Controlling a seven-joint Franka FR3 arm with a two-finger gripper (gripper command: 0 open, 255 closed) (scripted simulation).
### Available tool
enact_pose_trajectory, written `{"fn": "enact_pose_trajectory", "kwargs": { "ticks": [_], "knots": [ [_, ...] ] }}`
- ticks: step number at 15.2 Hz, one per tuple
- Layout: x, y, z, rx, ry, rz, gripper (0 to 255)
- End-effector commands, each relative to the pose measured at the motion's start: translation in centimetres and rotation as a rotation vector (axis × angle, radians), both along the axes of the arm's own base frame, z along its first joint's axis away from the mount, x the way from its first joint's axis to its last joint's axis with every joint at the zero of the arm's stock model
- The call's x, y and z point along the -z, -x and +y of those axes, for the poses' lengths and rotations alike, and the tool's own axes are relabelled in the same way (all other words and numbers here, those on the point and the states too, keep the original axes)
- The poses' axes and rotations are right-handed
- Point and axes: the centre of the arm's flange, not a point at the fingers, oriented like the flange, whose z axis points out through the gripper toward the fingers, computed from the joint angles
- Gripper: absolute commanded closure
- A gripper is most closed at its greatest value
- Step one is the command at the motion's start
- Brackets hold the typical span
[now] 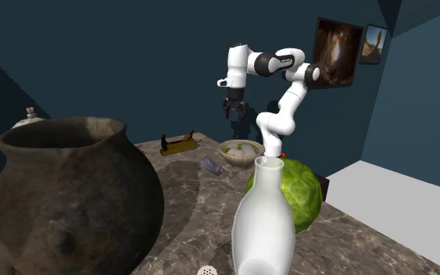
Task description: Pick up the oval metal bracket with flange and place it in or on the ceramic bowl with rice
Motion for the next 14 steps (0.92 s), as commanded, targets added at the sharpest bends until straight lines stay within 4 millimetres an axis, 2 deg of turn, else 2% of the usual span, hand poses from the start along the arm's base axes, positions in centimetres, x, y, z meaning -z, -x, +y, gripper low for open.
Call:
{"fn": "enact_pose_trajectory", "kwargs": {
  "ticks": [1, 7, 14],
  "knots": [
    [0.0, 0.0, 0.0, 0.0, 0.0, 0.0, 0],
    [1.7, -6.8, 2.8, -0.194, 0.025, -0.019, 0],
    [3.6, -13.8, 7.7, -0.42, 0.054, -0.042, 0]
  ]
}}
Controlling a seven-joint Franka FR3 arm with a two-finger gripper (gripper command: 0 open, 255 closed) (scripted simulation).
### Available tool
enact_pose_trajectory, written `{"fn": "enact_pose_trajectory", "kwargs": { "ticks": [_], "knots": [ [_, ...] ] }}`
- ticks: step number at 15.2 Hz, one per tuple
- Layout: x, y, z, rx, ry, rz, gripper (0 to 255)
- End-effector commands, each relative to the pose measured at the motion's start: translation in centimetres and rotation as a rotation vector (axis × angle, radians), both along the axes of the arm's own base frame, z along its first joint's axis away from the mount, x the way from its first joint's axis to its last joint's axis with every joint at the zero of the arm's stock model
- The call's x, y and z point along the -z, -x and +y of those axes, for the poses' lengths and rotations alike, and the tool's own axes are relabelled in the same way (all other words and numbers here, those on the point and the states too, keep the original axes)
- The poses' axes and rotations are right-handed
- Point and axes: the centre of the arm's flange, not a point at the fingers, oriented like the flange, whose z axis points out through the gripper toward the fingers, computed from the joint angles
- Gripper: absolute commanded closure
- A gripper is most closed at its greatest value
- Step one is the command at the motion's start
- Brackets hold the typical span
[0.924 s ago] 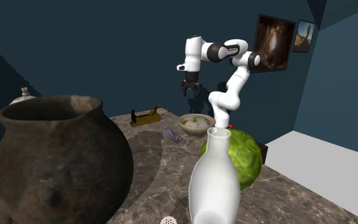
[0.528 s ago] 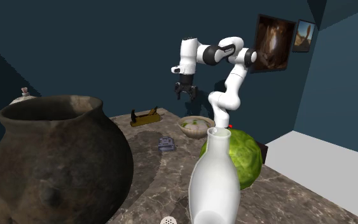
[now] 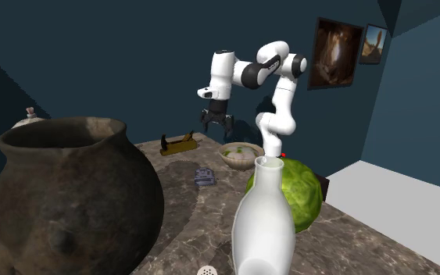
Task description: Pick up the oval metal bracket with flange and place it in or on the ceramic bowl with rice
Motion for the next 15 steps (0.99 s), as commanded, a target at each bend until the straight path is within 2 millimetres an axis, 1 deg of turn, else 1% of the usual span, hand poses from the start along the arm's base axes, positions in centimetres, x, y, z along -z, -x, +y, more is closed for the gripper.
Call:
{"fn": "enact_pose_trajectory", "kwargs": {
  "ticks": [1, 6, 10, 15],
  "knots": [
    [0.5, -1.6, 1.8, -0.067, 0.008, -0.007, 0],
    [1.8, -5.8, 6.2, -0.228, 0.029, -0.023, 0],
    [2.9, -8.5, 10.1, -0.355, 0.045, -0.036, 0],
    [5.5, -8.9, 9.8, -0.355, 0.045, -0.036, 0]
  ]
}}
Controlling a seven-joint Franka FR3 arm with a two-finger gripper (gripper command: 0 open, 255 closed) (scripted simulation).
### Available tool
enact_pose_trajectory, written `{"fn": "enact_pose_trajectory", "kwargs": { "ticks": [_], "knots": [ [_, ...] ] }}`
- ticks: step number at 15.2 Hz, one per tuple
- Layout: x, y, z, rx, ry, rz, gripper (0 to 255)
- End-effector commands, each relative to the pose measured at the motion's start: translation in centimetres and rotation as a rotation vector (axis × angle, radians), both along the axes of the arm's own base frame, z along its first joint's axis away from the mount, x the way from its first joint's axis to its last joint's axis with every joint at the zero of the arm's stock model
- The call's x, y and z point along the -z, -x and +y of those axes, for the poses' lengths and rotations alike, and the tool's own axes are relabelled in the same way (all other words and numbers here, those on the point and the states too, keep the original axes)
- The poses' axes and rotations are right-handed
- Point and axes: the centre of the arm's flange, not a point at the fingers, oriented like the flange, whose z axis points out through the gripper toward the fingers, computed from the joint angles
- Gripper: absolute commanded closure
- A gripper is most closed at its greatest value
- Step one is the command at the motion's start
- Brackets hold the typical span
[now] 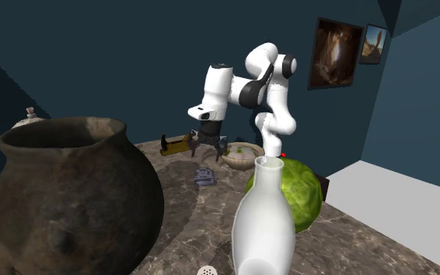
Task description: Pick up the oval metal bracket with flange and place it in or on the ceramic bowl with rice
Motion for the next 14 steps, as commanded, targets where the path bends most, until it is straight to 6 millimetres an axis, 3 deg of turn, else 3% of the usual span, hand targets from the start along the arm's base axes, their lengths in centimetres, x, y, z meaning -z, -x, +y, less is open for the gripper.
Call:
{"fn": "enact_pose_trajectory", "kwargs": {
  "ticks": [1, 3, 11, 12, 14],
  "knots": [
    [1.04, -0.13, -0.26, -0.001, 0.0, -0.001, 0],
    [1.86, -0.25, -0.35, -0.001, 0.0, -0.001, 0],
    [1.86, -0.25, -0.35, -0.001, 0.0, -0.001, 0],
    [1.91, -0.13, -0.5, -0.001, 0.0, -0.001, 255],
    [1.75, 0.01, -0.57, -0.001, 0.0, -0.001, 255]
  ]
}}
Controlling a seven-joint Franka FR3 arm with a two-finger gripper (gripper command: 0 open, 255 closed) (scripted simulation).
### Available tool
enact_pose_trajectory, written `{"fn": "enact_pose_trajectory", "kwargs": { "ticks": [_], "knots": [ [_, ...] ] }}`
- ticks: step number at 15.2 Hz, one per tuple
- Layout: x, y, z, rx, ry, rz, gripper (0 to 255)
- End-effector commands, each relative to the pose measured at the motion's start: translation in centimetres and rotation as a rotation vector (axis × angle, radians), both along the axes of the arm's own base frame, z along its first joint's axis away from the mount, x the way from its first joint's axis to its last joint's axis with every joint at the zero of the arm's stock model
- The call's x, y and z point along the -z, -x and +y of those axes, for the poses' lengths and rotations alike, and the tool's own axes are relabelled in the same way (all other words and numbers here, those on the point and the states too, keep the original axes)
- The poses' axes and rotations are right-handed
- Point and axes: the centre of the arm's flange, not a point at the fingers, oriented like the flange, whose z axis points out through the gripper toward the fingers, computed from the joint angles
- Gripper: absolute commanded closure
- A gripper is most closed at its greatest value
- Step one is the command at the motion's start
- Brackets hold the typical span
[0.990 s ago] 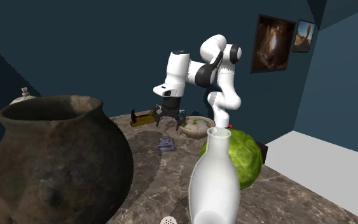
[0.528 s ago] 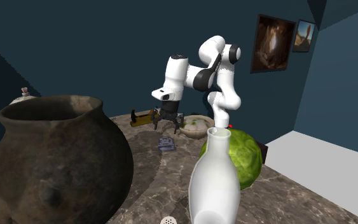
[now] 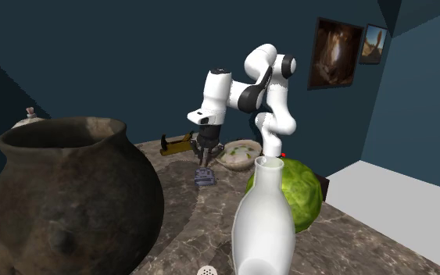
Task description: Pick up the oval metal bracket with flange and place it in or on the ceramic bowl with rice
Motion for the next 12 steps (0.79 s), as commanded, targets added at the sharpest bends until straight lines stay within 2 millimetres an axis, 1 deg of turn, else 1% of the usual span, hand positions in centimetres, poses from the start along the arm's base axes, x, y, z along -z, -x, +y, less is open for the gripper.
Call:
{"fn": "enact_pose_trajectory", "kwargs": {
  "ticks": [1, 7, 8, 10, 12],
  "knots": [
    [0.1, 0.1, 0.0, 0.0, 0.001, 0.003, 255],
    [0.1, 0.0, 0.0, 0.0, 0.001, 0.003, 255],
    [0.1, 0.0, 0.0, 0.0, 0.001, 0.003, 0],
    [-0.1, 0.2, 3.2, 0.273, -0.007, -0.052, 0],
    [-0.3, -0.4, 6.3, 0.547, -0.015, -0.106, 0]
  ]
}}
